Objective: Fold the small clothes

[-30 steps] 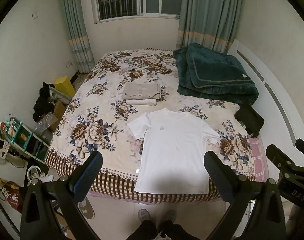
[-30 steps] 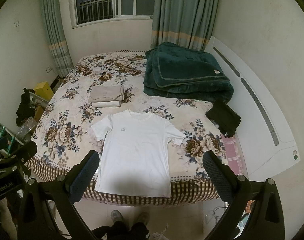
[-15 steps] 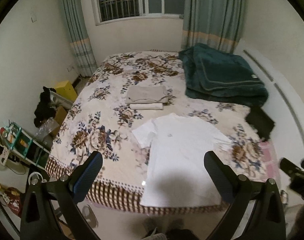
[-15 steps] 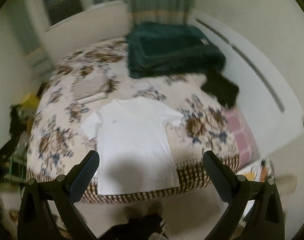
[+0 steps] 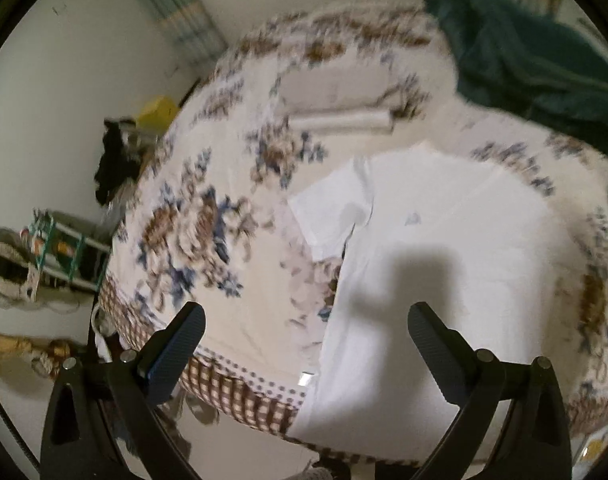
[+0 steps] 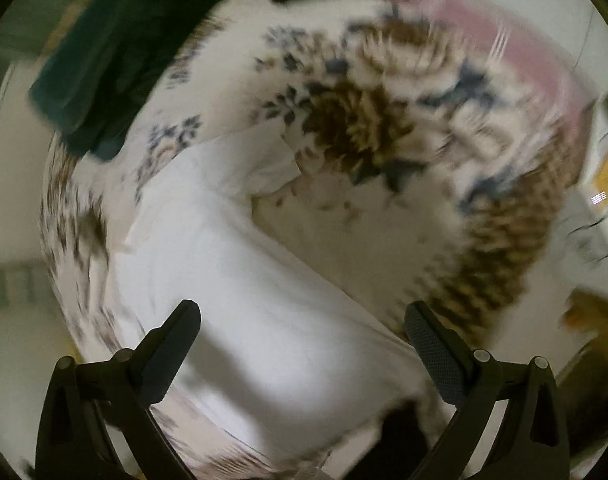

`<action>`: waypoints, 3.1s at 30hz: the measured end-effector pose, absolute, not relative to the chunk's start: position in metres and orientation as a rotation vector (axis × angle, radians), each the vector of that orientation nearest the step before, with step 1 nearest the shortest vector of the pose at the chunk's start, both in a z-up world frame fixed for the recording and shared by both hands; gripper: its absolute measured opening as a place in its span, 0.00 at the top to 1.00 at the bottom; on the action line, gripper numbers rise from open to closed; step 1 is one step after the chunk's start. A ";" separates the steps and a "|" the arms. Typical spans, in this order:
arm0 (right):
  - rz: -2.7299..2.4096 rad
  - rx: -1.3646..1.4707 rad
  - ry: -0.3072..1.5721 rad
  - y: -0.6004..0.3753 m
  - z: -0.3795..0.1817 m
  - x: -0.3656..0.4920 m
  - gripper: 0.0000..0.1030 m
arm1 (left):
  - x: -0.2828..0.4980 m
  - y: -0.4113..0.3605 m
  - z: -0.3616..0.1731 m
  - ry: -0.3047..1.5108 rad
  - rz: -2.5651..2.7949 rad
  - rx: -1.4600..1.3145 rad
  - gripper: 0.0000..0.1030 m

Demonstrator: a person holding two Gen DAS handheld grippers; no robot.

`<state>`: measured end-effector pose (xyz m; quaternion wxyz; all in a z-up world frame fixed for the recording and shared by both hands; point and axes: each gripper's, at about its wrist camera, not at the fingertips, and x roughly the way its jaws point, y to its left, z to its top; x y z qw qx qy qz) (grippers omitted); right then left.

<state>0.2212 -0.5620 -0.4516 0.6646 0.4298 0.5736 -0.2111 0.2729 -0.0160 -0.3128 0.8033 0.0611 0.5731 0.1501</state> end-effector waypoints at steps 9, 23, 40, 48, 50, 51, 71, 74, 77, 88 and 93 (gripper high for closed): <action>-0.424 1.499 1.139 -0.587 -0.665 0.309 0.15 | 0.311 -0.020 -0.483 1.474 0.420 0.020 0.00; -0.233 0.422 1.141 -0.402 -0.583 0.462 0.94 | 0.318 -0.006 -0.537 1.465 0.473 -0.072 0.00; 0.068 0.156 1.480 -0.205 -0.632 0.410 0.39 | 0.298 0.109 -0.546 1.435 0.385 -0.324 0.00; -0.243 0.494 1.525 -0.266 -0.674 0.402 0.38 | 0.334 0.163 -0.597 1.254 0.159 -1.105 0.13; -0.290 0.528 1.525 -0.270 -0.680 0.404 0.38 | 0.351 0.162 -0.607 1.233 0.136 -1.169 0.32; -0.306 0.538 1.524 -0.272 -0.680 0.404 0.38 | 0.362 0.159 -0.611 1.242 0.130 -1.179 0.55; -0.355 0.589 1.513 -0.312 -0.646 0.393 0.38 | 0.388 -0.063 -0.513 1.195 -0.270 -0.147 0.93; -0.332 0.565 1.512 -0.322 -0.635 0.393 0.38 | 0.365 -0.057 -0.518 1.253 -0.263 -0.177 0.84; -0.263 0.538 1.505 -0.312 -0.628 0.411 0.38 | 0.353 -0.035 -0.525 1.279 -0.207 -0.190 0.26; 0.153 0.624 1.495 -0.207 -0.653 0.550 0.35 | 0.346 0.087 -0.549 1.271 0.239 -0.092 0.12; 0.122 0.743 1.538 -0.190 -0.689 0.600 0.35 | 0.351 0.104 -0.549 1.256 0.301 -0.135 0.12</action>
